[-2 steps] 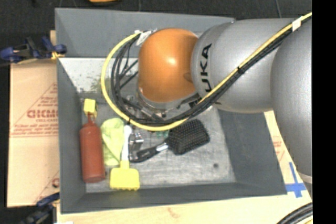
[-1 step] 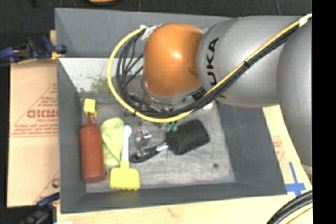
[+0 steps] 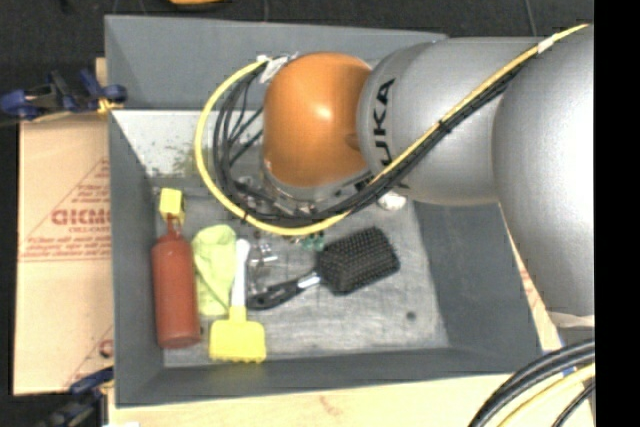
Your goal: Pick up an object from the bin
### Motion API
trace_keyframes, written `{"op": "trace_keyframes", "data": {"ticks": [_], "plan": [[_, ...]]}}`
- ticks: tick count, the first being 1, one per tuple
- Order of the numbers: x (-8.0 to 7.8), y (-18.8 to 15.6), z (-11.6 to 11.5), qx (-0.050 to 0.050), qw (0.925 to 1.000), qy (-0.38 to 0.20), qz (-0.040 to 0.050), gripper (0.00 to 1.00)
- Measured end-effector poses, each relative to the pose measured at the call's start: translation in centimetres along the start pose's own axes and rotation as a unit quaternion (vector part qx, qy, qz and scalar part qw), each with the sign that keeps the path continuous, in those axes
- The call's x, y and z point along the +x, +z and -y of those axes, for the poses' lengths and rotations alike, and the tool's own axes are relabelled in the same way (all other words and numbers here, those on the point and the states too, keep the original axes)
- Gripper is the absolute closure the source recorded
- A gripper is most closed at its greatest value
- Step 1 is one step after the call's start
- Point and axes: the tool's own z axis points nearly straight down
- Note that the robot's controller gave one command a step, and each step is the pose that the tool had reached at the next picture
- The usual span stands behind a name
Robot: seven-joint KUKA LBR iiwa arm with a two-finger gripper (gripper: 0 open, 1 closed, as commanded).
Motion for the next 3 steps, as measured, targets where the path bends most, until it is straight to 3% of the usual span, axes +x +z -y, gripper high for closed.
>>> {"op": "trace_keyframes", "data": {"ticks": [1,3], "plan": [[-2.96,8.48,-3.71,-0.001,0.9977,0.068,-0.0043,1.00],[-2.43,7.56,-3.96,0.001,0.9992,0.040,-0.0061,1.00]]}}
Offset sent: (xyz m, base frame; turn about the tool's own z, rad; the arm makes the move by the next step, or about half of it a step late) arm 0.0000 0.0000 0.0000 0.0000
